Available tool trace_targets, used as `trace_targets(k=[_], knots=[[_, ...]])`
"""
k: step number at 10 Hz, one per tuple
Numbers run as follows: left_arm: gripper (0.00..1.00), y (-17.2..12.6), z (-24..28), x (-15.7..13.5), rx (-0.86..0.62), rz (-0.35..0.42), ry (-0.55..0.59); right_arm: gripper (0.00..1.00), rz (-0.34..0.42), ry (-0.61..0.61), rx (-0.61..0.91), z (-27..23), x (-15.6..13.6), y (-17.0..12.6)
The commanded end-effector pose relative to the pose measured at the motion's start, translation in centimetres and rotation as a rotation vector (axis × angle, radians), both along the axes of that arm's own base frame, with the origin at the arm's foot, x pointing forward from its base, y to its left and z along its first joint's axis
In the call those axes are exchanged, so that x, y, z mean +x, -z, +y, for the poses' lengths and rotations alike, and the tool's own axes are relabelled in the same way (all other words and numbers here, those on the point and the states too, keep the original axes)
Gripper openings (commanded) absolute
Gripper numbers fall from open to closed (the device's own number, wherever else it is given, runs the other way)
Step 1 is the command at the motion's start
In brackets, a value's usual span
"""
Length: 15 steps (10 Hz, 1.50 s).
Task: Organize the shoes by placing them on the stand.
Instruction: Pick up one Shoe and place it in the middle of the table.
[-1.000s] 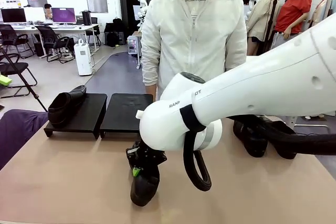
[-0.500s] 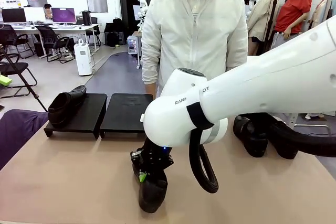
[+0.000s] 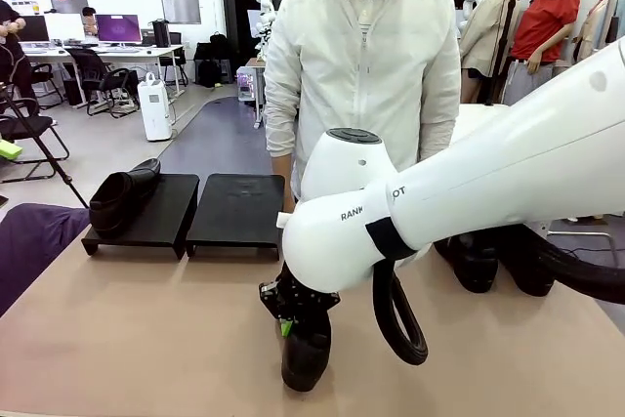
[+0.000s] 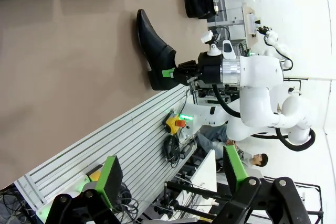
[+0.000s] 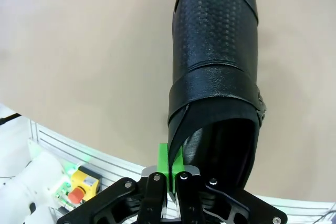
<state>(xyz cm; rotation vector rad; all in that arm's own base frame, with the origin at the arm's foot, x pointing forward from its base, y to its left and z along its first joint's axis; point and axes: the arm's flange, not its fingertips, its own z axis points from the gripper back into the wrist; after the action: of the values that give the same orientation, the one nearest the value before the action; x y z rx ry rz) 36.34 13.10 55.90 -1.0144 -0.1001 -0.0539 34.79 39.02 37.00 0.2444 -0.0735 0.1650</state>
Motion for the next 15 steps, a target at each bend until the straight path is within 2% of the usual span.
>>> trace_targets(k=[1,2,3,5,6,8,10,11,13,15], knots=[[1.00,0.0,0.0,-0.3,0.005,-0.010,0.015,0.15,-0.013,0.007,0.003,0.9,-0.1,0.1],[1.00,0.0,0.0,-0.3,0.005,-0.010,0.015,0.75,-0.009,0.001,0.016,0.8,0.0,0.0],[1.00,0.0,0.0,-0.3,0.005,-0.010,0.015,1.00,-0.005,0.000,0.027,0.7,0.0,-0.1],[1.00,0.0,0.0,-0.3,0.005,-0.010,0.015,1.00,0.007,-0.009,0.073,-0.4,-0.1,-1.6],[1.00,0.0,0.0,-0.3,0.005,-0.010,0.015,1.00,0.024,-0.019,0.132,-2.3,-0.1,-3.6],[1.00,0.0,0.0,-0.3,0.005,-0.010,0.015,1.00,0.076,-0.052,0.189,-10.1,-1.6,-9.2],[1.00,0.0,0.0,-0.3,0.005,-0.010,0.015,1.00,0.148,-0.076,0.270,-20.9,-3.8,-12.8],[1.00,0.0,0.0,-0.3,0.005,-0.010,0.015,1.00,0.147,-0.077,0.343,-26.5,-5.4,-14.0],[1.00,0.0,0.0,-0.3,0.005,-0.010,0.015,1.00,0.127,0.076,0.421,-36.3,-8.7,-14.9],[1.00,0.0,0.0,-0.3,0.005,-0.010,0.015,1.00,0.033,0.220,0.480,-42.6,-10.5,-14.4]])
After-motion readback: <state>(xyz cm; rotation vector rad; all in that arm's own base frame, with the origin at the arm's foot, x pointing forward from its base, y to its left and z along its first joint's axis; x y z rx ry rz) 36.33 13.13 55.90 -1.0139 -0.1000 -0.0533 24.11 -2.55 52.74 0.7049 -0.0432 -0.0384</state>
